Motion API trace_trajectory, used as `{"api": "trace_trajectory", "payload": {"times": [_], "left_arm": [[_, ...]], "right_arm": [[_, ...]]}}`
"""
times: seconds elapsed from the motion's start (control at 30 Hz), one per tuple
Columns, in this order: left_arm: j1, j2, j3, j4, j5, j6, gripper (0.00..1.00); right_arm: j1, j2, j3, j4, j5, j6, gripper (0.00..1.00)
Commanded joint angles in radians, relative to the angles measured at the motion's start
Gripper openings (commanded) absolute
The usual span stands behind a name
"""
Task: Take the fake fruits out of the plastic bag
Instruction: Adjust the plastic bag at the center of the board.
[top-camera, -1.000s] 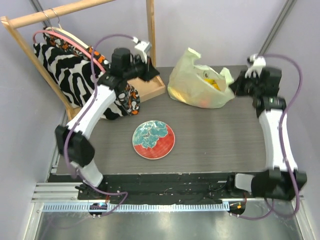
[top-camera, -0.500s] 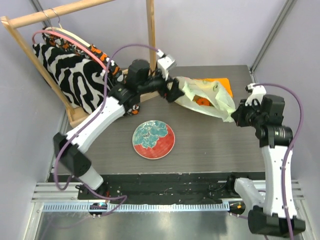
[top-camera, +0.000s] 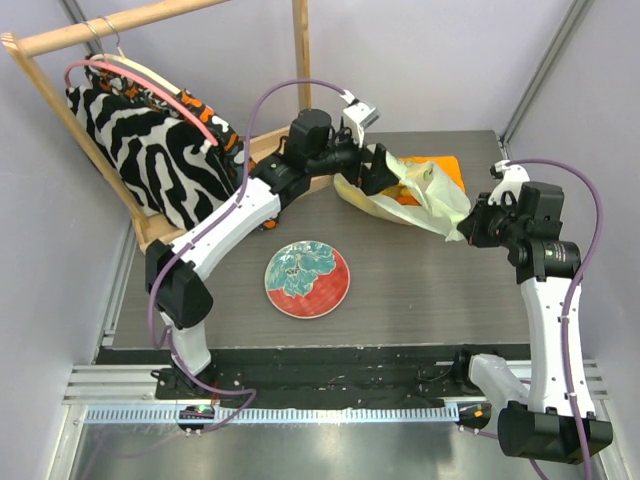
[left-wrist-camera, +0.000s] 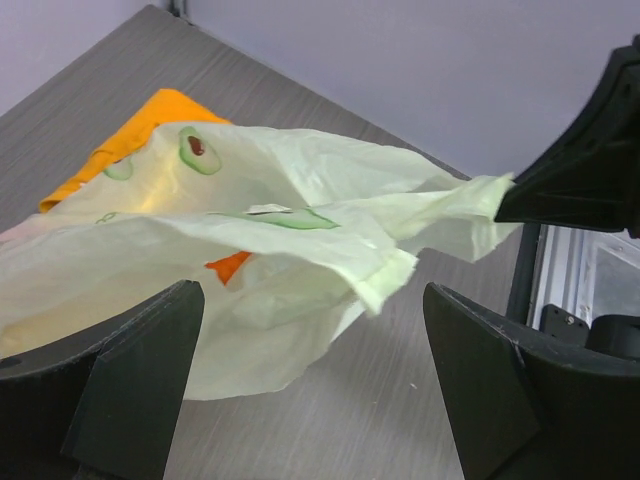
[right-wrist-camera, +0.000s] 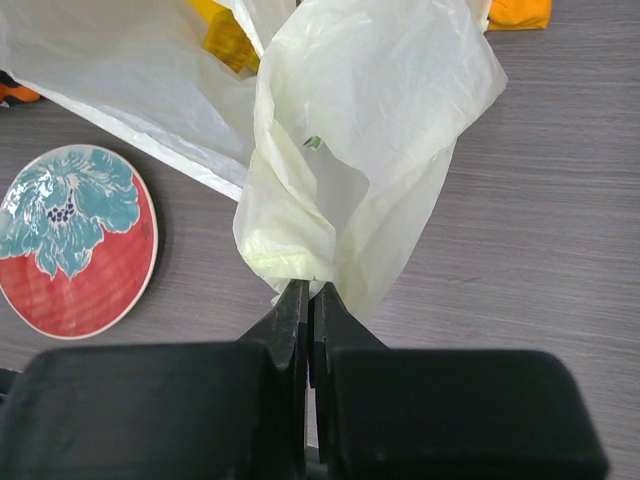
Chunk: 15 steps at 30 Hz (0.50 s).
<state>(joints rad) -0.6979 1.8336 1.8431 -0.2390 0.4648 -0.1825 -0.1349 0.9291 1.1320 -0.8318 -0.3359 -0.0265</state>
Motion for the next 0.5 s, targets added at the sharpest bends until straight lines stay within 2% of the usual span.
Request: {"api": "trace_trajectory", "payload": {"times": [0.0, 0.03, 0.13, 0.17, 0.2, 0.23, 0.3, 0.4, 0.47], "left_arm": [[-0.047, -0.037, 0.039, -0.012, 0.029, 0.012, 0.96], [-0.058, -0.033, 0.041, -0.028, 0.003, 0.026, 0.96], [-0.115, -0.017, 0.036, -0.068, -0.205, 0.103, 0.94], [-0.135, -0.007, 0.044, -0.068, -0.315, 0.112, 0.93], [-0.137, 0.007, 0.051, -0.068, -0.349, 0.113, 0.9], [-0.137, 0.039, 0.08, -0.077, -0.373, 0.107, 0.74], [-0.137, 0.058, 0.1, -0.082, -0.445, 0.12, 0.58], [-0.132, 0.041, 0.096, -0.103, -0.486, 0.152, 0.0], [-0.102, -0.026, 0.039, -0.141, -0.471, 0.152, 0.0]], "right_arm": [[0.0, -0.006, -0.017, 0.079, -0.015, 0.059, 0.01], [0.0, -0.006, -0.02, 0.086, -0.018, 0.065, 0.01], [0.0, -0.006, -0.02, 0.089, -0.022, 0.065, 0.01], [0.0, -0.006, -0.02, 0.089, -0.022, 0.062, 0.01], [0.0, -0.006, -0.02, 0.091, -0.022, 0.057, 0.01], [0.0, -0.004, -0.02, 0.092, -0.017, 0.053, 0.01], [0.0, -0.001, -0.02, 0.092, -0.009, 0.046, 0.01], [0.0, -0.004, -0.028, 0.091, 0.006, 0.04, 0.01], [0.0, -0.01, -0.035, 0.08, 0.061, 0.04, 0.01]]}}
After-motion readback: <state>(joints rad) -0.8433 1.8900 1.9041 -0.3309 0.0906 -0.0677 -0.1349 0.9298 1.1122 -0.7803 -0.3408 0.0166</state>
